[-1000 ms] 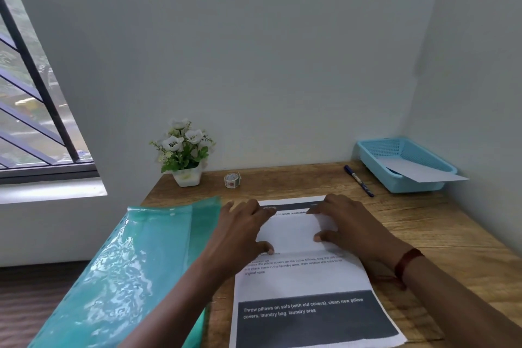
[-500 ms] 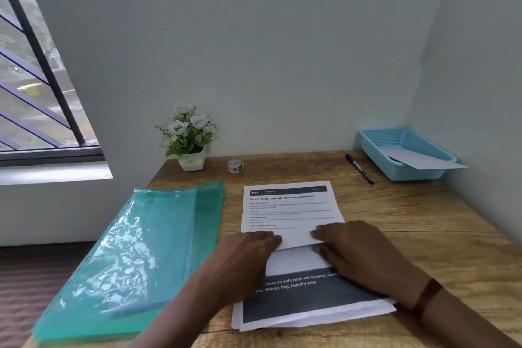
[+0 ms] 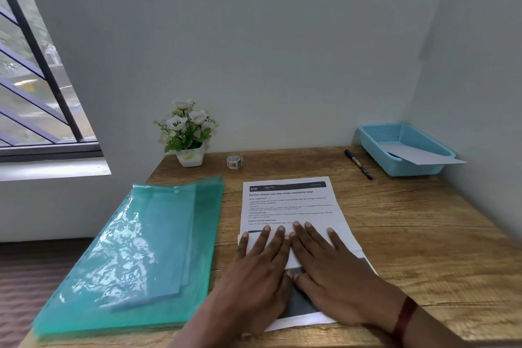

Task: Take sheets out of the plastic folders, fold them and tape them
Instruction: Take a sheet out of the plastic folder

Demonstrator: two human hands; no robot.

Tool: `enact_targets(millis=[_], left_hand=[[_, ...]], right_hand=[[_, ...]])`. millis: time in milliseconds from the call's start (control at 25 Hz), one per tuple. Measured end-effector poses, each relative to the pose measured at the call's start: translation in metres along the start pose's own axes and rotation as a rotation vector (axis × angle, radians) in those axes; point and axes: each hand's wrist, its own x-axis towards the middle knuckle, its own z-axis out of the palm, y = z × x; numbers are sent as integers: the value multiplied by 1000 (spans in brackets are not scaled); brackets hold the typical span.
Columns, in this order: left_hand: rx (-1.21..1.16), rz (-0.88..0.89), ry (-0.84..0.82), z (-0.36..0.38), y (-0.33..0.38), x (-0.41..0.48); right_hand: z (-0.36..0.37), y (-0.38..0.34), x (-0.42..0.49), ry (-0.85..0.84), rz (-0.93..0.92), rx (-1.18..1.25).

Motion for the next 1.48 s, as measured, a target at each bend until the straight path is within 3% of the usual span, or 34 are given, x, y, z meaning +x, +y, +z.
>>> enact_targets(millis=[160, 480, 800, 1000, 1120, 1280, 1480], left_hand=[[-86, -51, 44, 1, 2, -1], [-79, -303, -4, -1, 6, -1], [-7, -185, 23, -26, -19, 11], [-44, -113, 33, -34, -35, 25], [-103, -67, 31, -43, -39, 31], [-204, -8, 101, -59, -44, 34], [-200, 5, 274, -71, -49, 43]], right_hand=[[4, -4, 3, 11, 7, 28], [3, 8, -9, 63, 216, 99], [-19, 35, -6, 97, 187, -43], [-32, 57, 14, 56, 126, 105], [-39, 61, 25, 59, 107, 66], [-47, 62, 26, 181, 40, 59], [-56, 59, 22, 491, 31, 96]])
